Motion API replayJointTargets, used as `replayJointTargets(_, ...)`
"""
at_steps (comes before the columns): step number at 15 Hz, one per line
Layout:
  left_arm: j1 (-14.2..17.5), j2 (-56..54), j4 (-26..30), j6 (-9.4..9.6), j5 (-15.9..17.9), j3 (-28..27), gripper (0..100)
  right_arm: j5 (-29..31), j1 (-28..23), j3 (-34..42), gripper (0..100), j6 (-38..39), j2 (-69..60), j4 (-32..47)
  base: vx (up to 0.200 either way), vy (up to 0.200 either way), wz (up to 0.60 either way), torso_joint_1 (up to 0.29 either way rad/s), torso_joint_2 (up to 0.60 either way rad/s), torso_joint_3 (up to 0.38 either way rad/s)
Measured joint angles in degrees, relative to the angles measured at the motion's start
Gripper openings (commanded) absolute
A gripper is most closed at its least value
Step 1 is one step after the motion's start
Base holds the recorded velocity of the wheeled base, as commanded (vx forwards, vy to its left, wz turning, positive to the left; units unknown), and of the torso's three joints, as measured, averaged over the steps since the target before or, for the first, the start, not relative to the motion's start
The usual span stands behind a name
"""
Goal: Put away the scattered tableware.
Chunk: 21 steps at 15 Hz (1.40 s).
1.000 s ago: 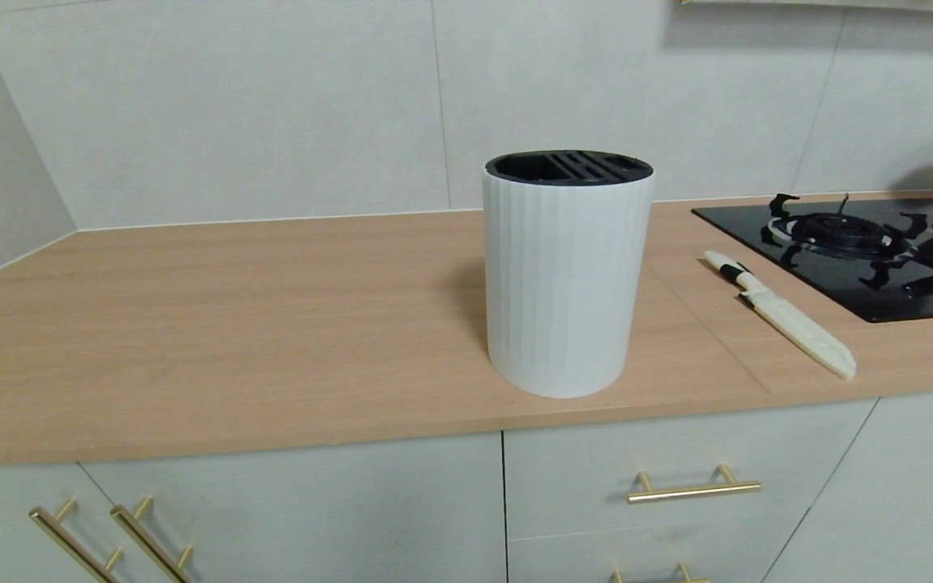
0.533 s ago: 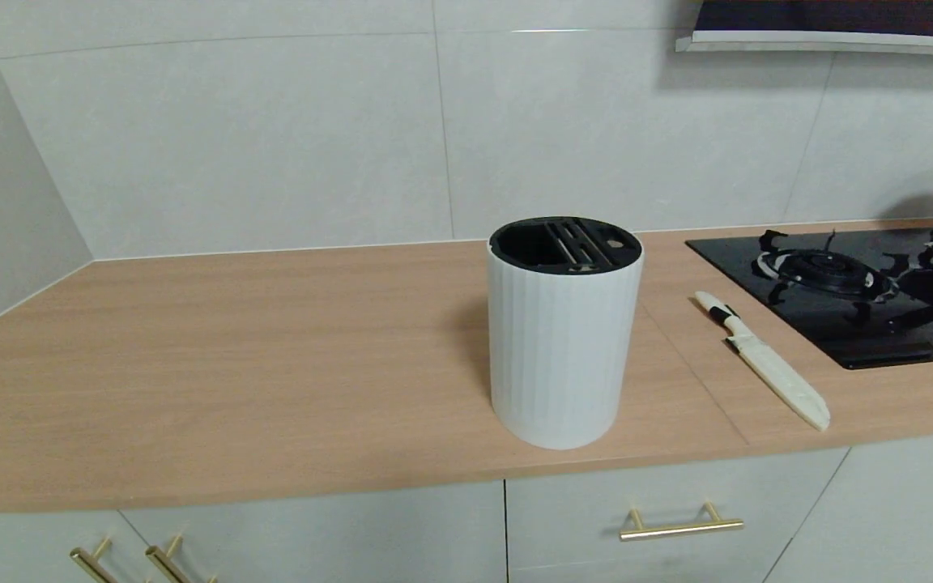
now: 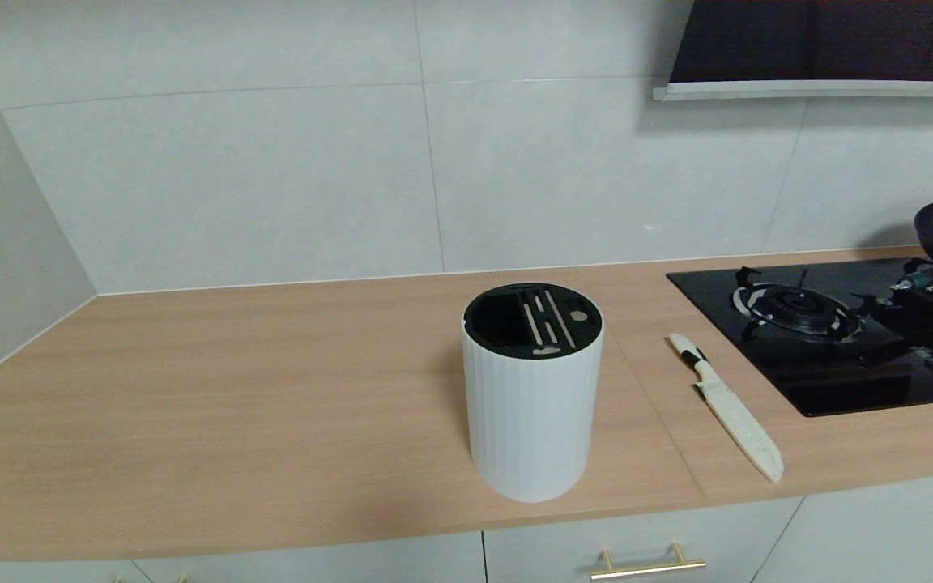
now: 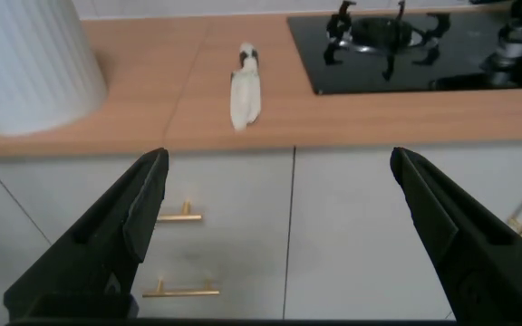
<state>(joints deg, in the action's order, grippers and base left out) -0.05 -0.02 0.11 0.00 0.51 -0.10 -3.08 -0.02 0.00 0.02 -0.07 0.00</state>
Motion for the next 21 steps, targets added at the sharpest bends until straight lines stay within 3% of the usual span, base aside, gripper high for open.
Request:
replayJointTargets(13,-0.02,0.0,0.07,0.0,-0.05,0.0,100,0.02,-0.07,0.0,100,0.0,0.0,0.0,0.0,0.0,0.0,0.237,-0.49,-0.265)
replayJointTargets(21,-0.06,0.0,0.07,0.0,-0.05,0.0,100,0.09,-0.07,0.0,100,-0.21,0.07,0.05,0.0,0.0,0.0,0.006,-0.01,-0.006)
